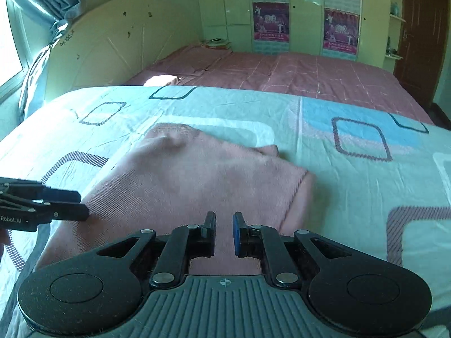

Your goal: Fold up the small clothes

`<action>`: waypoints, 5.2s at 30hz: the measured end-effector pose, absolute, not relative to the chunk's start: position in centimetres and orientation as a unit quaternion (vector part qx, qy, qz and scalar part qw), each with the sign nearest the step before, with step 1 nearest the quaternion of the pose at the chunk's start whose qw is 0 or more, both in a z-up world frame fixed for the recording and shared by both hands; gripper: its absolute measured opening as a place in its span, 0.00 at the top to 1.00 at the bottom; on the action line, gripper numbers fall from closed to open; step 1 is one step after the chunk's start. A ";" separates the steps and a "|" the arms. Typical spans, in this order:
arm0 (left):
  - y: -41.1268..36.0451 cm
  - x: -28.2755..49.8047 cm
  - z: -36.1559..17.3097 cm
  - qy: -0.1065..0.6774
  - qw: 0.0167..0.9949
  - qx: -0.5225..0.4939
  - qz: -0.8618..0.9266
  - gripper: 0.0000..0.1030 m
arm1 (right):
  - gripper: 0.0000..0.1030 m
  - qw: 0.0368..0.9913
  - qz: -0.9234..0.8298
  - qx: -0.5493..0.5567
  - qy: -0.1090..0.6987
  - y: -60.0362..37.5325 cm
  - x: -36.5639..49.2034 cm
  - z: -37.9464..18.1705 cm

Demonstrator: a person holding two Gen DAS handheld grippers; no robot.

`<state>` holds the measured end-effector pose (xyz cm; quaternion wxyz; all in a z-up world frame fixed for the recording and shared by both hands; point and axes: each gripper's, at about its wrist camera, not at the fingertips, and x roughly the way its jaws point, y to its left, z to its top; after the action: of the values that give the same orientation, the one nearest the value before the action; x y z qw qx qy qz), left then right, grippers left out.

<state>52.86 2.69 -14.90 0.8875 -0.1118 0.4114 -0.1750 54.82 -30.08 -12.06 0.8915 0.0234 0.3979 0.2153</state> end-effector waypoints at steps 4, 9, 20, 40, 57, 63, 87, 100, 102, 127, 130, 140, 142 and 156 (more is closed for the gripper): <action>1.7 52.5 -16.5 0.438 0.878 -0.112 -0.157 0.49 | 0.41 0.892 0.211 0.045 0.396 -31.9 50.8 -12.0; 1.0 52.2 -17.1 0.439 0.880 -0.122 -0.132 0.48 | 0.52 0.881 0.214 -0.001 0.422 -30.5 48.7 -13.3; -2.9 52.5 -16.0 0.458 0.880 -0.056 -0.114 0.44 | 0.90 0.884 0.201 -0.021 0.421 -32.4 50.1 -14.4; -1.2 47.2 -14.4 0.418 0.903 -0.020 -0.090 0.09 | 0.66 0.887 0.233 0.018 0.399 -35.8 48.5 -14.2; 4.3 57.9 -18.1 0.471 0.830 -0.260 -0.147 0.25 | 0.28 0.745 0.303 0.346 0.482 -41.0 61.3 -20.0; 0.0 60.4 -17.5 0.497 0.841 -0.160 -0.140 0.39 | 0.57 0.772 0.299 0.274 0.490 -38.2 61.8 -19.4; -5.2 58.5 -15.3 0.447 0.886 0.037 -0.121 0.60 | 0.78 0.822 0.252 0.156 0.486 -33.7 60.1 -17.4; -3.6 56.8 -12.0 0.407 0.901 0.055 -0.141 0.70 | 0.82 0.882 0.236 -0.007 0.408 -27.8 55.6 -11.8; -2.2 56.3 -11.0 0.401 0.903 0.053 -0.143 0.70 | 0.82 0.885 0.239 -0.014 0.400 -26.4 55.0 -10.9; 20.1 48.6 -11.0 0.445 0.891 0.011 -0.092 0.67 | 0.82 0.851 0.321 -0.023 0.416 -1.3 50.6 -12.7; 21.9 48.2 -12.0 0.428 0.897 -0.035 -0.105 0.60 | 0.82 0.847 0.297 -0.014 0.440 -2.0 50.9 -14.6; 25.0 46.7 -15.0 0.425 0.894 -0.115 -0.086 0.46 | 0.81 0.844 0.284 0.034 0.454 -4.0 51.6 -16.8; 25.3 47.3 -15.3 0.433 0.887 -0.140 -0.080 0.43 | 0.81 0.844 0.279 0.042 0.456 -4.1 51.8 -17.1; 27.6 40.1 -13.3 0.404 0.895 -0.164 -0.095 0.62 | 0.74 0.823 0.296 0.079 0.479 -7.1 47.1 -14.1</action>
<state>40.12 27.57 -13.29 0.8949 -0.1645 0.4038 -0.0948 47.13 -7.14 -14.10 0.8226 0.0786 0.4790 0.2962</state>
